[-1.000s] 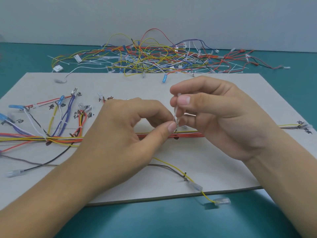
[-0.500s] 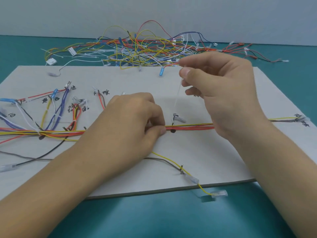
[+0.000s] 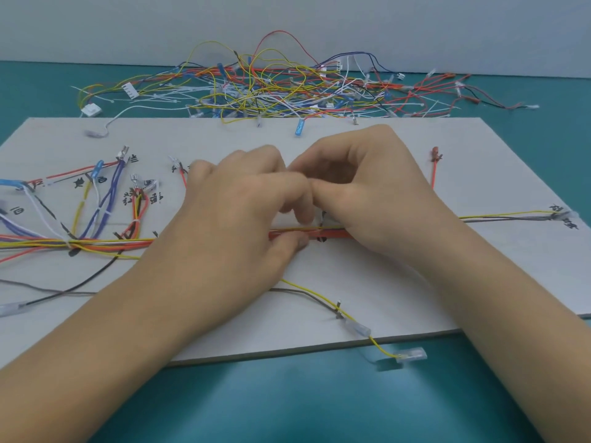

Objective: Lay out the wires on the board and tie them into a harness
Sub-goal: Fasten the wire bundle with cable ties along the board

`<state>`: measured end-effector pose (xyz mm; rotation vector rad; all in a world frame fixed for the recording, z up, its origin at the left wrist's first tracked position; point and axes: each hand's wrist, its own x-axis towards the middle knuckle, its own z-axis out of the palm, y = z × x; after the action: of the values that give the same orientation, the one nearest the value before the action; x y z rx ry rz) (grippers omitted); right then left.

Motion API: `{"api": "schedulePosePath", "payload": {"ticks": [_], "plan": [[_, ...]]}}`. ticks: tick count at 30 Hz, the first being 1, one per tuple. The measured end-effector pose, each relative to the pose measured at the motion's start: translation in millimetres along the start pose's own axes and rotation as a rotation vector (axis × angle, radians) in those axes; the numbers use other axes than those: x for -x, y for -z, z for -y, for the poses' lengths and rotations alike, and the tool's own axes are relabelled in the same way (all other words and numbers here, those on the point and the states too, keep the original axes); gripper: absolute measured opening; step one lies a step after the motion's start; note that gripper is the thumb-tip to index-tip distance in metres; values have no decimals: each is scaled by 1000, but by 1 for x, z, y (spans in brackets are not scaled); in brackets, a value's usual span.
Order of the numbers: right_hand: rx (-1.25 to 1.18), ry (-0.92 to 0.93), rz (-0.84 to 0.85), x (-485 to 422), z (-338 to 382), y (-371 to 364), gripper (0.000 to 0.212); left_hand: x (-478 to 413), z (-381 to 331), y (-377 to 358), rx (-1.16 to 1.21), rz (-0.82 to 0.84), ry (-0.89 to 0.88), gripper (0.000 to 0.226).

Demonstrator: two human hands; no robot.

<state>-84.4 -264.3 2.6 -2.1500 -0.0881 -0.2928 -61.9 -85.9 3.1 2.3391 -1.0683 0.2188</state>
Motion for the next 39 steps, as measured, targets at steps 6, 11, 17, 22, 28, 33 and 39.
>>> {"api": "schedulePosePath", "payload": {"ticks": [6, 11, 17, 22, 28, 33, 39], "plan": [[39, -41, -22, 0, -2, 1, 18, 4, -6, -2, 150, 125, -89, 15], [51, -44, -22, 2, 0, 1, 17, 1, -7, -5, 172, 139, -34, 25], [52, -53, -13, 3, 3, 3, 17, -2, -16, -5, 154, 159, 50, 27], [45, -59, -4, 3, 4, 3, 16, -2, -23, -6, 56, 157, 7, 25], [1, -91, -2, 4, 3, 4, 16, -2, -23, -10, -25, 162, -91, 15], [-39, -101, -7, 4, 2, 10, 17, 0, -27, -7, -68, 129, -100, 6], [-68, -93, 123, 8, 6, 19, 24, -2, -22, -5, 55, 81, -23, 8]]}}
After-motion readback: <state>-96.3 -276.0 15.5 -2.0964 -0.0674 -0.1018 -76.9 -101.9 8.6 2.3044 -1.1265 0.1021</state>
